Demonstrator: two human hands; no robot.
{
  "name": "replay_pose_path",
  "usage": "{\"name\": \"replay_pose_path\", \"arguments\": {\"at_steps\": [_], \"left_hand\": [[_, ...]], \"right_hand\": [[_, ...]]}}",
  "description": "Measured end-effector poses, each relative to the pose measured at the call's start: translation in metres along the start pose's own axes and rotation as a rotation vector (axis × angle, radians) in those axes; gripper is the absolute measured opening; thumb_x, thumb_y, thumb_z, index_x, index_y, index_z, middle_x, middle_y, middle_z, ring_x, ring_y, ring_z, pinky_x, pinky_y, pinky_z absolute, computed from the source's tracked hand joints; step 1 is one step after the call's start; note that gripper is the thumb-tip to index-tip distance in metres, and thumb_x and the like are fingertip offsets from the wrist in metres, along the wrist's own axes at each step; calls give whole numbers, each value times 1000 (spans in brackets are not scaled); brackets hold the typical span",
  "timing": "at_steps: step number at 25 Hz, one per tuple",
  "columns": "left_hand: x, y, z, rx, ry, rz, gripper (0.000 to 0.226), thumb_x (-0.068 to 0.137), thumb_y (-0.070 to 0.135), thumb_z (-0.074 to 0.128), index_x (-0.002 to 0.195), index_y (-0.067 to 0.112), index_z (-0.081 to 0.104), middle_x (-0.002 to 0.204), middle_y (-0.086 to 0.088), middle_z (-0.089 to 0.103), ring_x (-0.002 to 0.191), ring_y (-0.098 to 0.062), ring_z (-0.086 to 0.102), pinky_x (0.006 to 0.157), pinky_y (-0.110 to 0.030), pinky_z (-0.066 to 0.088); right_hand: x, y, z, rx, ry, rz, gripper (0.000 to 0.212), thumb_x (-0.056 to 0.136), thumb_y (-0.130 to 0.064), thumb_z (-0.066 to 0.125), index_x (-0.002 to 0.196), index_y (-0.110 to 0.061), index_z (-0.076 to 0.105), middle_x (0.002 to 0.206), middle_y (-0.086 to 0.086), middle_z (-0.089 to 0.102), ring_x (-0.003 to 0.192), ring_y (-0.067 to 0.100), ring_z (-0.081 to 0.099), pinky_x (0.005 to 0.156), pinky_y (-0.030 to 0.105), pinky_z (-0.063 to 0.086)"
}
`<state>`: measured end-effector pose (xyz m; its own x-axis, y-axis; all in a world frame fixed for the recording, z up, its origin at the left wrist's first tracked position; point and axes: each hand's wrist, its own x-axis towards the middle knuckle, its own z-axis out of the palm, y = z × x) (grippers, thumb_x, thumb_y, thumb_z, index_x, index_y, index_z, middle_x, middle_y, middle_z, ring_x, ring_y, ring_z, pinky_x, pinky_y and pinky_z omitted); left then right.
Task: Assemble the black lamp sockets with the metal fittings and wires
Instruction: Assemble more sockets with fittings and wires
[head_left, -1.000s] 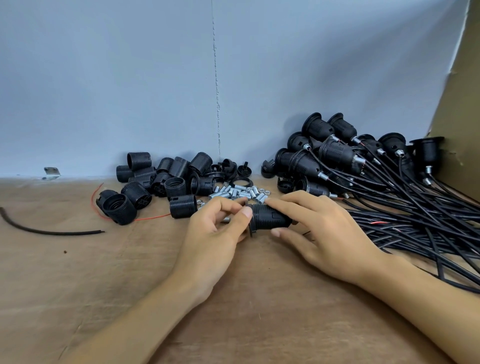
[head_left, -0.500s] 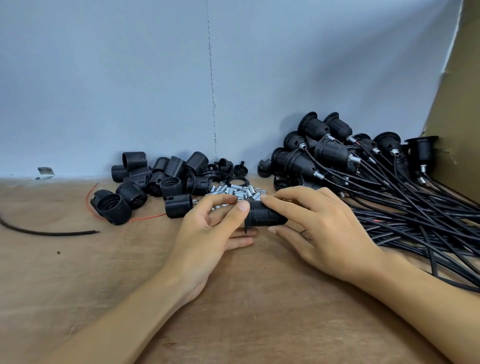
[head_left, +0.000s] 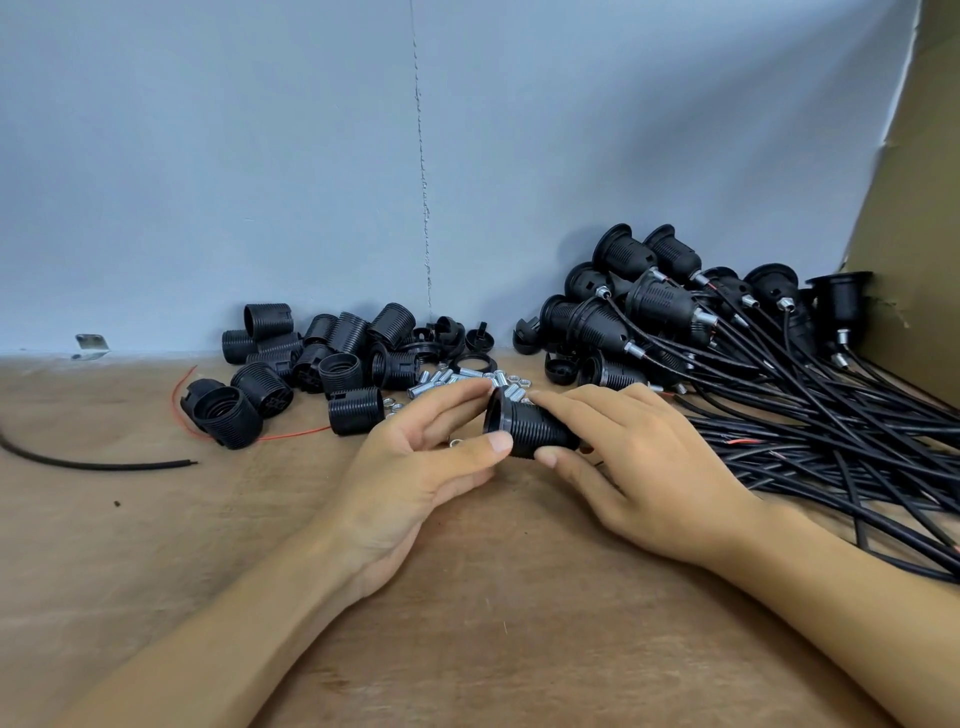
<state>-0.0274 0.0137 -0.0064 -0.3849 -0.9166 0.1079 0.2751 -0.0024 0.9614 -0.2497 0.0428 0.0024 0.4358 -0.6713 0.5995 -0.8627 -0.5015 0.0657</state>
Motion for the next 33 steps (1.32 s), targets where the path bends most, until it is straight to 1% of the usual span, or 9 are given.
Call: {"name": "replay_pose_path", "arguments": {"at_steps": [4, 10, 15, 17, 21, 23, 25, 29, 33], "left_hand": [[0, 0, 2, 15, 73, 25, 47, 62, 31, 87, 108, 25, 78, 118, -3, 75, 112, -24, 71, 93, -40, 59], [0, 3, 0, -12, 52, -35, 58, 61, 24, 85, 117, 16, 75, 116, -10, 76, 110, -24, 72, 93, -38, 60], [-5, 5, 2, 253, -100, -38, 46, 87, 2, 72, 131, 14, 65, 115, -4, 76, 113, -17, 70, 104, -35, 50], [-5, 4, 3, 286, -86, -22, 41, 92, 0, 66, 130, 16, 67, 109, 1, 78, 106, -14, 72, 96, -31, 54], [-6, 0, 13, 274, 77, 34, 33, 92, 24, 69, 125, 26, 70, 108, -2, 78, 91, -20, 77, 79, -28, 61], [-5, 1, 12, 507, 175, 132, 32, 87, 52, 62, 118, 50, 70, 102, 10, 74, 86, -6, 71, 81, -25, 55], [-3, 4, 10, 724, 221, 206, 25, 90, 60, 56, 114, 60, 65, 94, 16, 70, 85, -2, 66, 80, -24, 52], [-5, 3, 13, 615, 271, 129, 29, 96, 14, 63, 116, 33, 73, 70, 8, 72, 51, -10, 66, 48, -26, 52], [-5, 2, 15, 468, 267, 73, 48, 91, -14, 58, 103, 27, 78, 92, 2, 79, 76, -19, 77, 66, -31, 63]], "right_hand": [[0, 0, 0, 16, 4, -52, 46, 100, -41, 46, 133, -11, 58, 122, -1, 64, 108, 12, 52, 88, 33, 44], [-1, 2, 1, 70, 9, -48, 44, 101, -39, 46, 134, -12, 57, 124, -2, 63, 111, 13, 54, 90, 32, 42], [0, 3, 0, 82, 7, -80, 43, 101, -38, 48, 137, -16, 55, 124, -5, 61, 110, 9, 52, 90, 29, 40], [0, 4, -1, 84, 0, -81, 43, 101, -39, 48, 137, -16, 56, 124, -5, 61, 110, 10, 53, 90, 30, 41], [-1, 5, 0, 123, 8, -16, 44, 101, -41, 45, 135, -15, 57, 120, -6, 63, 105, 9, 54, 87, 27, 40], [0, 5, 1, 132, 4, -10, 44, 102, -41, 45, 136, -16, 56, 120, -7, 62, 104, 9, 54, 86, 26, 38], [0, 4, 1, 136, 10, -20, 44, 102, -41, 45, 136, -16, 56, 121, -7, 62, 105, 9, 54, 86, 26, 38], [0, 1, 0, 113, 8, -65, 45, 101, -40, 48, 137, -15, 55, 123, -5, 62, 108, 11, 55, 89, 28, 41], [1, -1, 0, 76, -28, -82, 48, 100, -43, 51, 140, -17, 55, 124, -4, 62, 109, 12, 55, 90, 31, 43]]}}
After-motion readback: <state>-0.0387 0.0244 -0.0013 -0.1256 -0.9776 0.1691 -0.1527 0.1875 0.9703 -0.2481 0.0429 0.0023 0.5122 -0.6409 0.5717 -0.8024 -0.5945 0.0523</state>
